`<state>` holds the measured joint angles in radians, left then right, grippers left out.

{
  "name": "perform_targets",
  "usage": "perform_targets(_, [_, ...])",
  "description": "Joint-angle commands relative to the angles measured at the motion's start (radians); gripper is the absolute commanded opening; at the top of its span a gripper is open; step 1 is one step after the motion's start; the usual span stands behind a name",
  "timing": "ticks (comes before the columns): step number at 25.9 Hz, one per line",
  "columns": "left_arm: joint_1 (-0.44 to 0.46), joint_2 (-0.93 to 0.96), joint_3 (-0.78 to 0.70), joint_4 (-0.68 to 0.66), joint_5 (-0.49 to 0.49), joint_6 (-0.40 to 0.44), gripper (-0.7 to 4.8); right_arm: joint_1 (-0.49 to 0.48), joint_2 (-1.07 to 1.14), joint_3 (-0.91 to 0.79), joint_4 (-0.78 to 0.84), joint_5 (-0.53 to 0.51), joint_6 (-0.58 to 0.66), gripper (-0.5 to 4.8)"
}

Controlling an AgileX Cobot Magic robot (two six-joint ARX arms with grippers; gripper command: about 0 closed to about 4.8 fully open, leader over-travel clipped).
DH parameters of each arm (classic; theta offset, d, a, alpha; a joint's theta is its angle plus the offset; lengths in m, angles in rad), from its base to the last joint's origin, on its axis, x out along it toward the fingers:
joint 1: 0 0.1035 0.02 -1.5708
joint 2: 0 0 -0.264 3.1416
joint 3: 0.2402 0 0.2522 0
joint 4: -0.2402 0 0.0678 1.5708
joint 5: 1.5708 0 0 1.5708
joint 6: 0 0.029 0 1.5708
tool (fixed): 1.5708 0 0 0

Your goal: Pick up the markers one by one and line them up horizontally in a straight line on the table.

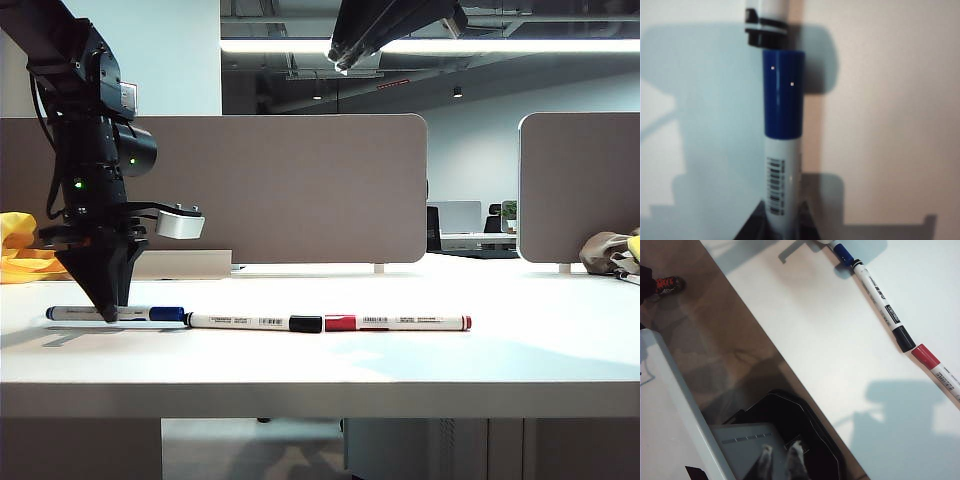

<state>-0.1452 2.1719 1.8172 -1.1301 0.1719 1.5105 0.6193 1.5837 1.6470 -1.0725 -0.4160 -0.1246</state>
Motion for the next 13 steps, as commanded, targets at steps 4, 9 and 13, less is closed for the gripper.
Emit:
perform_targets(4, [-0.001, -0.003, 0.0, 0.023, 0.01, 0.0, -0.06, 0.0, -0.005, 0.001, 0.008, -0.005, 0.0, 0.46])
perform_targets(9, [-0.001, -0.003, 0.0, 0.024, 0.112, -0.001, -0.06, 0.0, -0.005, 0.001, 0.008, -0.005, 0.0, 0.46])
perform_targets(13, [-0.001, -0.003, 0.0, 0.024, 0.094, -0.008, -0.05, 0.0, -0.005, 0.001, 0.008, -0.005, 0.0, 0.46])
